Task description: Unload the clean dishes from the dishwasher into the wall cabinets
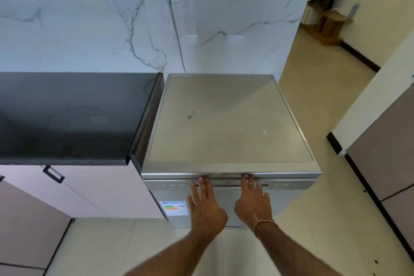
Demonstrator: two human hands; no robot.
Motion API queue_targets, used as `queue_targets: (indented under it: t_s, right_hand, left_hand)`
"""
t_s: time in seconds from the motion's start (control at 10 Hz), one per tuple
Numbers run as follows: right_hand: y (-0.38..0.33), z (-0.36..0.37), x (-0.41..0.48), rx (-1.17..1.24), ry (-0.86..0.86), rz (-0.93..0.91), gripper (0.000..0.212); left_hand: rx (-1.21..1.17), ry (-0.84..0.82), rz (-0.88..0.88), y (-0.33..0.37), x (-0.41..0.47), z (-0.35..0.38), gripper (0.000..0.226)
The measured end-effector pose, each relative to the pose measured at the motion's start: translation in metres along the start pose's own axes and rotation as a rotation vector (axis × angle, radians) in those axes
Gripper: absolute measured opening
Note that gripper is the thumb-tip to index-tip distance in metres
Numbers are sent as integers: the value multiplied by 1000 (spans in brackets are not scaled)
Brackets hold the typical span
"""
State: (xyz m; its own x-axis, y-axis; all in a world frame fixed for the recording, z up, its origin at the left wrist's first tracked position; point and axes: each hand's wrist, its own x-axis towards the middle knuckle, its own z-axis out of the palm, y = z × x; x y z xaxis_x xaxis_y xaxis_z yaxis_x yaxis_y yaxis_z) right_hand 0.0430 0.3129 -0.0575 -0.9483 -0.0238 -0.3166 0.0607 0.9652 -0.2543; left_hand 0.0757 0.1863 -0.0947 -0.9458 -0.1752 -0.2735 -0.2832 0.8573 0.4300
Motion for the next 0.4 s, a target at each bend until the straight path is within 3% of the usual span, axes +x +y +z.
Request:
queue_targets:
  t_s: [0.2, 0.4]
  right_hand:
    - [-3, -60, 4, -6, 23, -9, 65]
    - [-24, -117, 20, 48, 52, -105, 67]
  left_hand:
    - [67, 37, 41, -3, 6, -59, 78]
    - [98, 131, 155, -2, 32, -136, 75]
